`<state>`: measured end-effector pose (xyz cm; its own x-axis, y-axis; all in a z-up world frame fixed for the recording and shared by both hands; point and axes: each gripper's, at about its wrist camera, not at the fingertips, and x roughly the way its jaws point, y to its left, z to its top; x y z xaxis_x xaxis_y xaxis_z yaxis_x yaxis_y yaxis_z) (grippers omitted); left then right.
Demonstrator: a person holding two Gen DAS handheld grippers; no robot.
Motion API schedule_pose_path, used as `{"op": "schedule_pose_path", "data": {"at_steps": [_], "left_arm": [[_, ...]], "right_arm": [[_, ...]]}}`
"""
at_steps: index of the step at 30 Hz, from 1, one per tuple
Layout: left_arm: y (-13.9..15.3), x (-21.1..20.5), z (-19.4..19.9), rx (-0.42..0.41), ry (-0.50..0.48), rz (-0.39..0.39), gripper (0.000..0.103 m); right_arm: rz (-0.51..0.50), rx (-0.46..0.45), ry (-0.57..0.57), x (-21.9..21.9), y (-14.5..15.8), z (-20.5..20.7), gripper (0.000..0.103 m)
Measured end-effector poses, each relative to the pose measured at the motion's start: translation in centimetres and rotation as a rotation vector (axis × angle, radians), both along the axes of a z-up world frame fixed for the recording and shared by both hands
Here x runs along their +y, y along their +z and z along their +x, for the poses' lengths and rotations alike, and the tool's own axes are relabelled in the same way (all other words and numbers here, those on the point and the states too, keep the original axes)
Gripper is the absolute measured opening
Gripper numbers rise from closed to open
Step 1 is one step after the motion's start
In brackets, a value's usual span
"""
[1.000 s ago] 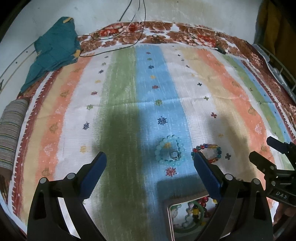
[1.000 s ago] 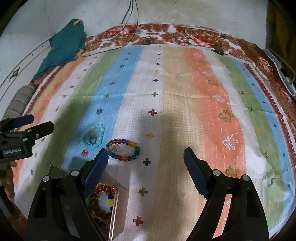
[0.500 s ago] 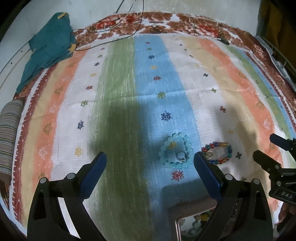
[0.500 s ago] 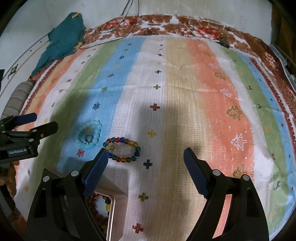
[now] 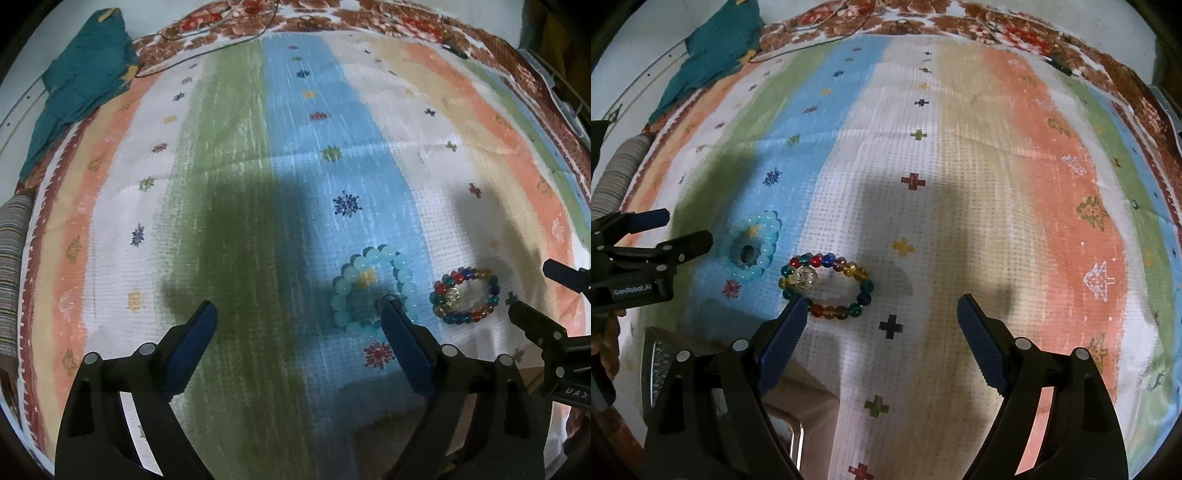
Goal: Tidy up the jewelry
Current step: 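Move left tool over the pale aqua bracelet while right tool approaches the multicolour bracelet, then close left tool on the pale aqua bracelet while right tool grasps the multicolour bracelet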
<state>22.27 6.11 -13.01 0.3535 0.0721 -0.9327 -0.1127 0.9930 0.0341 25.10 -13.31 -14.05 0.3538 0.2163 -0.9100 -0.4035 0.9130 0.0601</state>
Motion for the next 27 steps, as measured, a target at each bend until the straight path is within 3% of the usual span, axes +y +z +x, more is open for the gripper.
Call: {"op": "schedule_pose_path", "data": {"at_steps": [5,11,13,18,24,27], "left_arm": [[-1.0,0.1,0.7,0.030,-0.005,-0.018,0.087],[-2.4,0.1,1.4,0.052,-0.005,0.015,0.083],[-2.7,0.2,1.6,0.056,-0.002,0.021,0.080],[-3.4,0.1,1.9,0.053,-0.021,0.027,0.074],[-3.5,-0.6,1.8,0.037,-0.049,0.010,0.051],[-3.3,-0.8,1.8,0.036,-0.061,-0.005,0.025]], "right_arm": [[0.007,0.013,0.003,0.1,-0.8,0.8,0.083],[0.000,0.036,-0.001,0.1,-2.0,1.5,0.083],[-0.005,0.041,0.000,0.2,-2.3,1.7,0.072],[-0.032,0.031,-0.003,0.3,-2.7,2.0,0.062],[-0.056,0.011,0.014,0.5,-2.9,2.0,0.048],[-0.053,0.011,0.018,0.1,-2.8,2.1,0.029]]}}
